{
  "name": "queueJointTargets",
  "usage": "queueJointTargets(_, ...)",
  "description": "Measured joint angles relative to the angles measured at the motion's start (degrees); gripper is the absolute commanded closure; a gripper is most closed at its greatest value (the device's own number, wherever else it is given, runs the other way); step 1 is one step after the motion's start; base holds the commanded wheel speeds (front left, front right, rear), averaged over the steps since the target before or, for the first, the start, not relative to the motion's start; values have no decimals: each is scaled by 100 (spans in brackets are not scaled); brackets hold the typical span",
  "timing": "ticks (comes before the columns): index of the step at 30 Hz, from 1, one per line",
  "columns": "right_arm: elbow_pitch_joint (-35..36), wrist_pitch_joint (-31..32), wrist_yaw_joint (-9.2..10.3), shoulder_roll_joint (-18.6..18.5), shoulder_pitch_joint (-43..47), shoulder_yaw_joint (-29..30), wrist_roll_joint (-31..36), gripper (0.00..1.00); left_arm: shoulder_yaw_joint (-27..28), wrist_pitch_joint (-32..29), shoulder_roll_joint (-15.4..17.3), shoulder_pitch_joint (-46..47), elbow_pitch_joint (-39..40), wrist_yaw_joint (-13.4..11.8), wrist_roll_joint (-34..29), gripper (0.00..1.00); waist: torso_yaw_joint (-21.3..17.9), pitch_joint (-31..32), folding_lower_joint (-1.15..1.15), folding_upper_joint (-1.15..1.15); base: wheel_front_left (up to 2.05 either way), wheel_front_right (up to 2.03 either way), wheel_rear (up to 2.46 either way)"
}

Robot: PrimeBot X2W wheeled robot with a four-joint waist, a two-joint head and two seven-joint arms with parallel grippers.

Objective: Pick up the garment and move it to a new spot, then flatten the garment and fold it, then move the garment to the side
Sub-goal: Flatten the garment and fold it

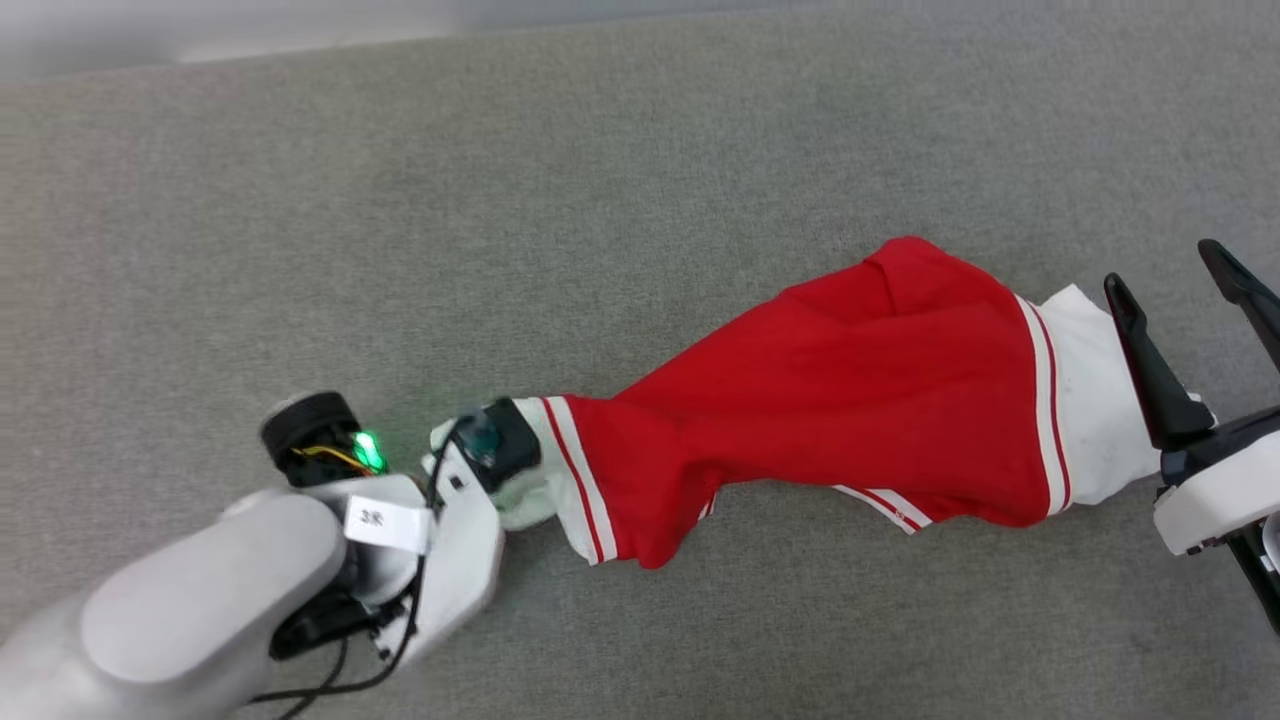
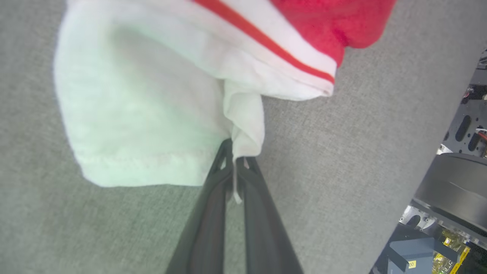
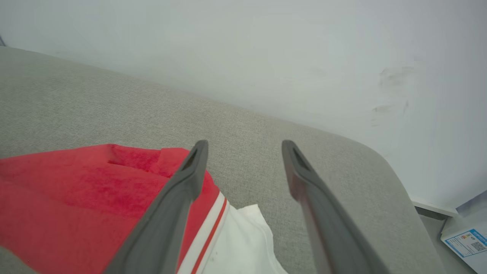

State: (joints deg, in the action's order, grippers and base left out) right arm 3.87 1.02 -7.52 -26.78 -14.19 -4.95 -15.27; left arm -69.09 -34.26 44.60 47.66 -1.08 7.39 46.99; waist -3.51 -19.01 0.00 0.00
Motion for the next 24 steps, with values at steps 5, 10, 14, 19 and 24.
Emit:
queueJointTargets(5,-93,-49,0,-44,105,82,-41,0,279,431,437,73,19,-168,-166,100,144,251,0,0,0,0,0)
queueJointTargets(10,-134,-73,0,-74,240,147,-75,0,416,599,944,-118,99,-449,-86,100,300,438,0,0,0,0,0)
queueJointTargets(14,-200,-78,0,-94,334,151,-109,0,411,673,1298,-482,9,-668,57,100,350,508,-1,0,0,0,0)
queueJointTargets(19,-299,-83,0,-127,382,143,-185,0,309,882,1413,-959,-307,-814,243,100,318,531,0,0,0,0,0)
queueJointTargets(24,-390,-91,0,-178,433,170,-203,0,416,1315,1181,-1245,-294,-981,554,66,326,658,0,0,0,0,0)
